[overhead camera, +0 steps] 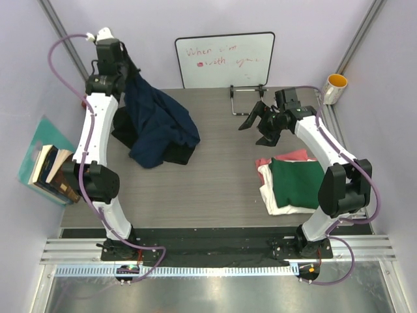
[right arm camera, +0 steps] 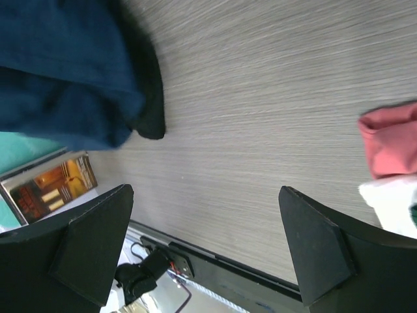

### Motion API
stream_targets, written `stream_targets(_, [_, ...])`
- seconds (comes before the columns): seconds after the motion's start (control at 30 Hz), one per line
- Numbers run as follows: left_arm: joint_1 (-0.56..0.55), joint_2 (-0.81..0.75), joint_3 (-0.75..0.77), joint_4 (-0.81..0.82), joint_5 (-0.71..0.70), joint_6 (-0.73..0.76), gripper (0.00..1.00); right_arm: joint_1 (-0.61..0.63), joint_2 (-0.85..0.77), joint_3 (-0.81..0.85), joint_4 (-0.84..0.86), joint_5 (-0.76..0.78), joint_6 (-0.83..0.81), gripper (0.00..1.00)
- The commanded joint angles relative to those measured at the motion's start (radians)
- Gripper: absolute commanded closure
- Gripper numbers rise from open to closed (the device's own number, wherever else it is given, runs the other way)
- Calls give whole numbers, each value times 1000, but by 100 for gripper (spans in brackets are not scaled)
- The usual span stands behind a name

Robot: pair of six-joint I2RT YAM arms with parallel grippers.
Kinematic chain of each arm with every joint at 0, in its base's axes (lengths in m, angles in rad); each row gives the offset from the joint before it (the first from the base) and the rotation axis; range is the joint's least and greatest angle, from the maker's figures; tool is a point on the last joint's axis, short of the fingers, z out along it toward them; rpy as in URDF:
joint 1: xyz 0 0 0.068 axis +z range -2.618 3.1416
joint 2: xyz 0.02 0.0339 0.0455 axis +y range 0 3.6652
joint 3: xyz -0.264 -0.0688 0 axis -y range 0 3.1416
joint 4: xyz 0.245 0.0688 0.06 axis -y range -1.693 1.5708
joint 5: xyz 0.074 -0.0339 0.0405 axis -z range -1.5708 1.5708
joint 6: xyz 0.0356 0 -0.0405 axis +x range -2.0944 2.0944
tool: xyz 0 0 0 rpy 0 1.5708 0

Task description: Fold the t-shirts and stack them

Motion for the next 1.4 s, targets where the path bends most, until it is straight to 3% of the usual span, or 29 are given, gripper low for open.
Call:
stream_targets(0.0, [26,23,270,-17,-128,60,100,40,6,17,44,-49,9,1])
stream_targets(0.17, [74,-30,241,-18,-90,10,100,43,-29,-12,49,-38,7,1])
stream_targets(0.37, [65,-141,209,-23,102,-73,100,43,-20,-23,53,-65,1,1])
stream_targets(0.63, [-202,-245,287,-133,133,-75,100,95,49,61,75,-36,-39,0])
stream_targets(0.9, [-326,-538,-98,-188,309,-196,100,89,141,179,87,-6,-71,0])
stream_targets(1.17, [-362,-659,-302,-476,252,-165,100,37,286,417,42,34,-126,0])
stream_targets(1.37, [-360,-762,-443,-524,168,-170,100,59,395,573,85,-24,-67,0])
